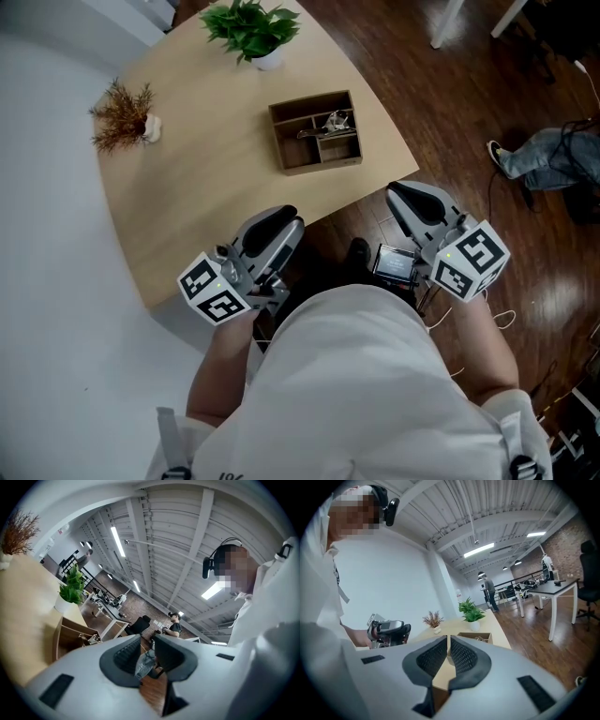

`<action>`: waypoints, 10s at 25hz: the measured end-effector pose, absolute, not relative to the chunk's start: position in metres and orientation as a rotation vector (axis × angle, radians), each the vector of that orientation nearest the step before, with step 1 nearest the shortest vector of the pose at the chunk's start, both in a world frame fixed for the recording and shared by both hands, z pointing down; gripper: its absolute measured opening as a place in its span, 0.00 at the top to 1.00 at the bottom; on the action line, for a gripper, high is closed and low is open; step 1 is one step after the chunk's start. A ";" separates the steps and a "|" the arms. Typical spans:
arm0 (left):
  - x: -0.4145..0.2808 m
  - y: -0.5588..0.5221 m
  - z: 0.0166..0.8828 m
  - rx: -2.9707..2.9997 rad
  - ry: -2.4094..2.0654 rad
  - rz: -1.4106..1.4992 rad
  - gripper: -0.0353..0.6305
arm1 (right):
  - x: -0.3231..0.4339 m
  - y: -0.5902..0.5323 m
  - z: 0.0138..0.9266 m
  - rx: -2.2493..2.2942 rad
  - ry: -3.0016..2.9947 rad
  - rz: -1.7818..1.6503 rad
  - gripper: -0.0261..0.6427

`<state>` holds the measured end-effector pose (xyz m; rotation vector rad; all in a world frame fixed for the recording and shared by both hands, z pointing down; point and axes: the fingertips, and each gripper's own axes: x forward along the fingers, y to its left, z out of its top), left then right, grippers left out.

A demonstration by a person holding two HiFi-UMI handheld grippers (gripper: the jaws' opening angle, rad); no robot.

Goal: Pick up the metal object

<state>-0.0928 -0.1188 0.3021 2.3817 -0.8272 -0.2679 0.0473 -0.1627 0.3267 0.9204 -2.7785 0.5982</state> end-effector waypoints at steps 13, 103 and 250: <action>-0.131 -0.135 0.302 2.408 -0.753 -0.258 0.84 | 0.023 -0.175 0.319 1.070 -2.741 0.575 0.96; -0.089 -0.288 0.470 2.370 -0.763 0.469 0.79 | -0.032 -0.289 0.495 0.168 -1.898 -0.449 0.89; -0.119 -0.097 0.297 2.431 -0.906 -0.083 0.79 | 0.045 -0.117 0.326 1.120 -2.460 0.198 0.95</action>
